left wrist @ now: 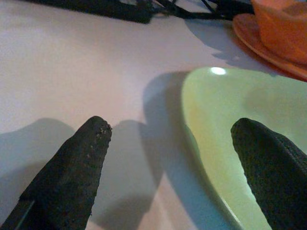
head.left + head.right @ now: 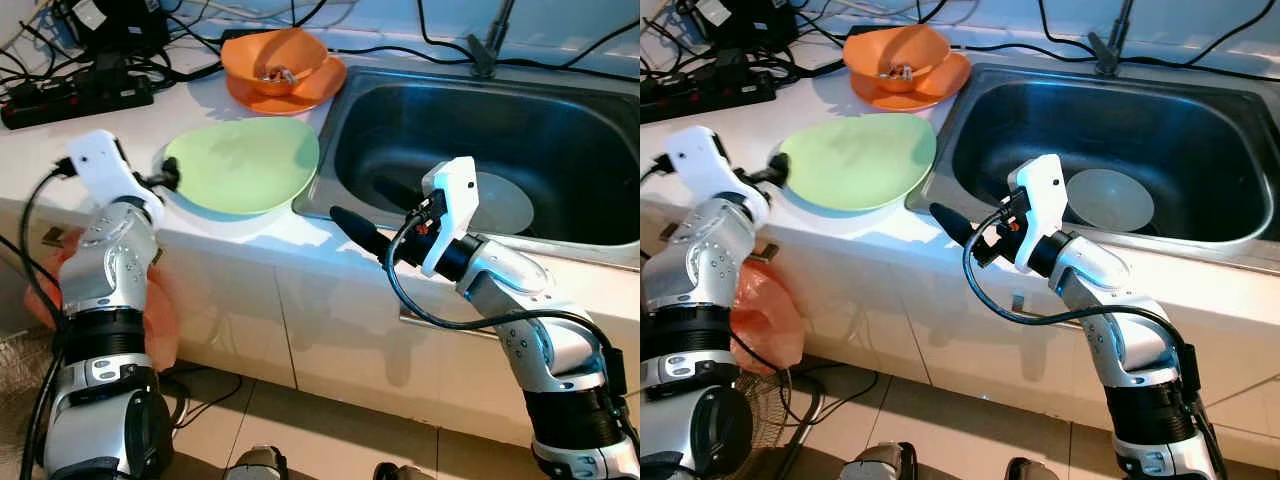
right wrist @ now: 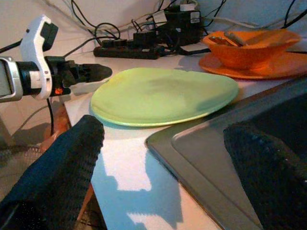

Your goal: Kitchen organization

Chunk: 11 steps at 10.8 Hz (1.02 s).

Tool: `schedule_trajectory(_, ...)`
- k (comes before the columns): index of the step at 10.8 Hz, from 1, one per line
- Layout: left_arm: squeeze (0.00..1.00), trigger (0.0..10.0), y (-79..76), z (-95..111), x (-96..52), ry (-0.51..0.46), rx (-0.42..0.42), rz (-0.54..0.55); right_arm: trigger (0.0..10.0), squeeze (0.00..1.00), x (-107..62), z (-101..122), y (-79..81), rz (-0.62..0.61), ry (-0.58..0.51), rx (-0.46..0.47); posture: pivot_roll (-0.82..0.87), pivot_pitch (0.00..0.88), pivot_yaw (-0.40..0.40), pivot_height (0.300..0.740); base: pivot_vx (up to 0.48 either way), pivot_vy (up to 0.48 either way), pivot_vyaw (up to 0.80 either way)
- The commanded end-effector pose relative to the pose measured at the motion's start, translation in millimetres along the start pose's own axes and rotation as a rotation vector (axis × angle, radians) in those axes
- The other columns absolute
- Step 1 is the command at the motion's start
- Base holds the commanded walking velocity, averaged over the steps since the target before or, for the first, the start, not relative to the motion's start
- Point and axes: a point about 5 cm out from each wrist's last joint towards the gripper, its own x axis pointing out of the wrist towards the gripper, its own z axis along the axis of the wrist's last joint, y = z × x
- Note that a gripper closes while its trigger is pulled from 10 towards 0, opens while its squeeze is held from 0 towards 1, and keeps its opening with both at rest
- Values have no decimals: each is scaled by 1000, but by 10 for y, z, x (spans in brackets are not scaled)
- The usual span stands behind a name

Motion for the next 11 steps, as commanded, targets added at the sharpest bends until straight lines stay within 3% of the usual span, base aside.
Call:
schedule_trajectory(1,0,10000,-67,33,24,20,-56,-32,10000,0,-21,-13,48,19,11,10,95,98,59,740,0,0,0)
schedule_trajectory(5,0,10000,-262,78,-14,60,-178,-85,10000,0,3,16,65,34,11,6,94,102,51,740,0,0,0)
schedule_trajectory(7,0,10000,-415,6,-49,161,-251,-174,10000,0,-11,15,80,51,20,4,92,102,51,740,0,0,0)
schedule_trajectory(11,0,10000,-431,-105,2,278,-441,-181,10000,0,-20,16,84,55,24,-3,89,101,50,740,0,0,0)
